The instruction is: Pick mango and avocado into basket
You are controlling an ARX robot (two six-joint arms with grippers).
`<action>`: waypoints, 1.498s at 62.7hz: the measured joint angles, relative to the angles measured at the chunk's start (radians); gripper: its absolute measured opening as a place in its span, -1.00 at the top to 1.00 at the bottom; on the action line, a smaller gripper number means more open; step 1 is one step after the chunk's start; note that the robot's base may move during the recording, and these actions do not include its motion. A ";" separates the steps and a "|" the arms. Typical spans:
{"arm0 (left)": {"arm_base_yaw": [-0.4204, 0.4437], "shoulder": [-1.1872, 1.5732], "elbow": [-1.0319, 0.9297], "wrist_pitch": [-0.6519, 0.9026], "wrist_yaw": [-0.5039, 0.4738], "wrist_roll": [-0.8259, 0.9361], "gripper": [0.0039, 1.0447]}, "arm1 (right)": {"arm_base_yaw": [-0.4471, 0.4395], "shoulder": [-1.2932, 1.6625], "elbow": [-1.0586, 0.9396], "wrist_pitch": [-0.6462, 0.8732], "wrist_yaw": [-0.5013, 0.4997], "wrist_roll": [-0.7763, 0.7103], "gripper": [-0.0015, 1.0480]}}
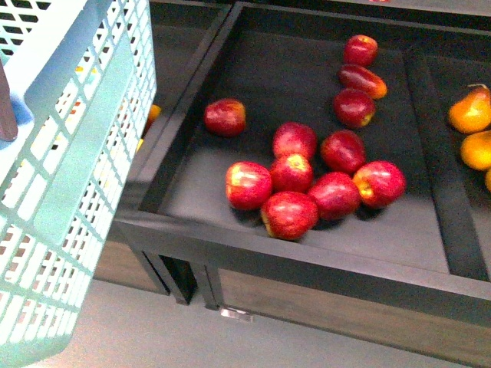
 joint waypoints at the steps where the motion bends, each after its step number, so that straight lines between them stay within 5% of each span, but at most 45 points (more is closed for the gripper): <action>1: 0.000 0.000 0.000 0.000 0.002 0.000 0.92 | 0.000 0.000 0.000 0.001 0.002 -0.001 -0.83; 94: 0.000 -0.001 0.000 -0.001 0.000 0.000 0.92 | 0.000 0.000 0.000 0.000 0.001 0.000 -0.83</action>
